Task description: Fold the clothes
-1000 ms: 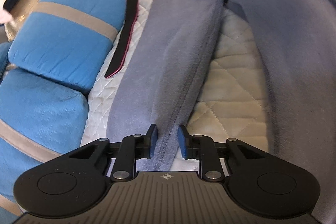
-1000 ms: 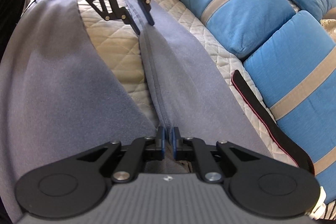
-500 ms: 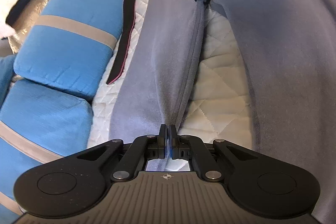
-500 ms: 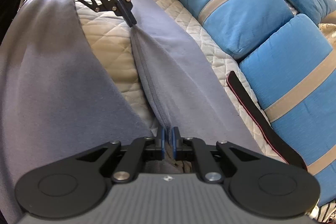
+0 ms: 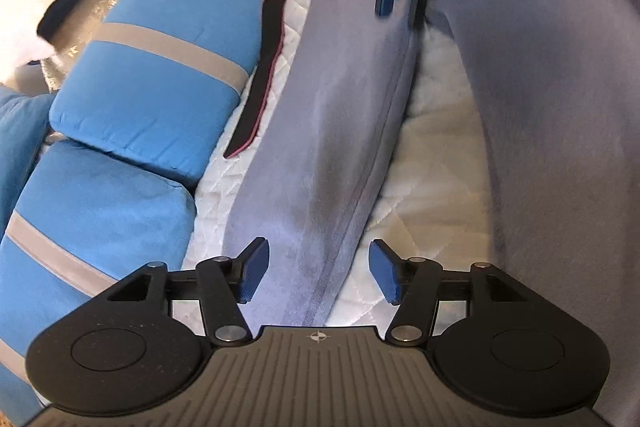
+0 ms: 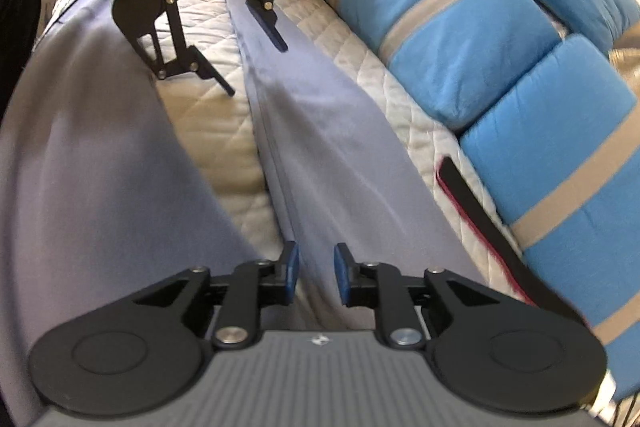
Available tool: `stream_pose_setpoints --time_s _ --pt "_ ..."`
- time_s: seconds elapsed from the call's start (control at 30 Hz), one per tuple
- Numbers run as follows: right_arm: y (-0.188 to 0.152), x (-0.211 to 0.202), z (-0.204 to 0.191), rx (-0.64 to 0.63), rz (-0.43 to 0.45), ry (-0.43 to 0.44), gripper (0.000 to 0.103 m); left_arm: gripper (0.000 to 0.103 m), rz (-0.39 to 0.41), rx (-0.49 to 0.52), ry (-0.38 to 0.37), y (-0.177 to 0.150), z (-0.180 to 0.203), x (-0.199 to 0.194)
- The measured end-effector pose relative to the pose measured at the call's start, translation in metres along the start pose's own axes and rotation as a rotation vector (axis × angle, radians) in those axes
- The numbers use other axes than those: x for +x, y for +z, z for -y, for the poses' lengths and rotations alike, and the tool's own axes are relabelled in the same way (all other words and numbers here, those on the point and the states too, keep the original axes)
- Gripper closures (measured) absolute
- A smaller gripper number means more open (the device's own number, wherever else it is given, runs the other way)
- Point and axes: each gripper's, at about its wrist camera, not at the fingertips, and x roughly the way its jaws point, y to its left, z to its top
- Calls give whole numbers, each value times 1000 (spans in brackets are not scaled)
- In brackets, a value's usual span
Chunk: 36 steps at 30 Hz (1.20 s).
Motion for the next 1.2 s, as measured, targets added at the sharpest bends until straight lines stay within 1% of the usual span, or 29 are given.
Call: stream_pose_setpoints --time_s 0.17,0.33,0.37,0.4,0.63,0.73,0.83,0.87,0.9,0.93,0.97,1.0,1.03,1.07,1.2 --pt "23 27 -7 0 1 43 70 48 5 2 7 0 3 -7" --pt "33 48 -5 31 -5 96 71 48 5 -70 3 -1 -1 -11" --pt "33 50 -4 32 -7 111 83 48 5 -77 4 -2 -2 -11" --pt "34 50 -4 32 -3 118 103 47 4 -79 6 -3 -2 -11" --pt "33 21 -5 2 76 71 103 47 -3 -72 -5 -3 -1 -6" --pt "31 15 -8 -15 90 64 103 47 -1 -56 -11 1 0 -1" --pt "30 14 -12 -30 93 63 103 48 0 -18 -31 5 2 2" --pt "29 15 -14 -40 92 60 103 53 -4 -3 -35 6 3 3" --pt "29 15 -16 -46 90 61 103 63 -16 14 -36 7 5 5" --pt "29 16 -17 -53 89 62 103 67 -29 30 -42 7 7 7" --pt "28 16 -19 -61 89 61 103 74 -42 43 -52 8 8 10" --pt "28 17 -20 -69 88 61 103 83 -56 48 -68 8 9 12" --pt "27 17 -21 -74 87 61 103 89 -69 46 -85 8 9 15" --pt "27 18 -21 -74 87 62 103 99 -80 45 -99 8 9 16" --pt "25 20 -23 -76 82 62 103 100 -110 42 -133 9 7 13"
